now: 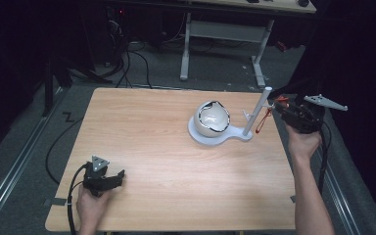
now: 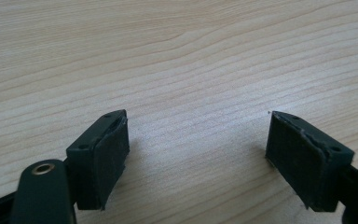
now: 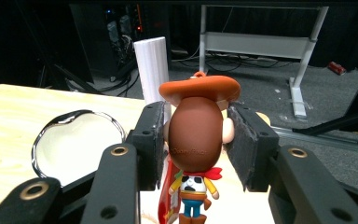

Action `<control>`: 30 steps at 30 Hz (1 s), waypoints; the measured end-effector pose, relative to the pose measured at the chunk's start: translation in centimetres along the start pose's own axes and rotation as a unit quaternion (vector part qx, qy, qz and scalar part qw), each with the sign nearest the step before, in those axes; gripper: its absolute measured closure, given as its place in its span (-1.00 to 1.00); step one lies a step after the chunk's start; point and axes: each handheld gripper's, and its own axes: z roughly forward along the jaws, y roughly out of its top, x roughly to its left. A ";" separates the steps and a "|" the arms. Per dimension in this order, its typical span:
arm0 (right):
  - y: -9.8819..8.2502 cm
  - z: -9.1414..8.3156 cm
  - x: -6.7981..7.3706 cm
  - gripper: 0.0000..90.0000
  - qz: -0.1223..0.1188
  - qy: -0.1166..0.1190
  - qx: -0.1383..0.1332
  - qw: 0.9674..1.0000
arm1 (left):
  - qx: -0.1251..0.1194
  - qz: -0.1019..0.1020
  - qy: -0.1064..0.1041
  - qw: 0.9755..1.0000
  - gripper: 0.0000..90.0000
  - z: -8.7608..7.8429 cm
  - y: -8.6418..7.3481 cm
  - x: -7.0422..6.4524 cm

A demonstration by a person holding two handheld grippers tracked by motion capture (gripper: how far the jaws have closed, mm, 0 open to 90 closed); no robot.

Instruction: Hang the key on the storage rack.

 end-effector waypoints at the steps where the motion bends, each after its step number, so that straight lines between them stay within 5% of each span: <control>1: -0.3 0.0 -0.2 0.30 0.007 0.005 -0.001 1.000 | 0.000 0.000 0.000 1.000 -0.52 0.0 0.0 0.0; 30: -2.8 0.4 -1.2 0.30 0.017 -0.009 0.009 1.000 | 0.000 0.000 0.000 1.000 -0.52 0.0 0.0 0.0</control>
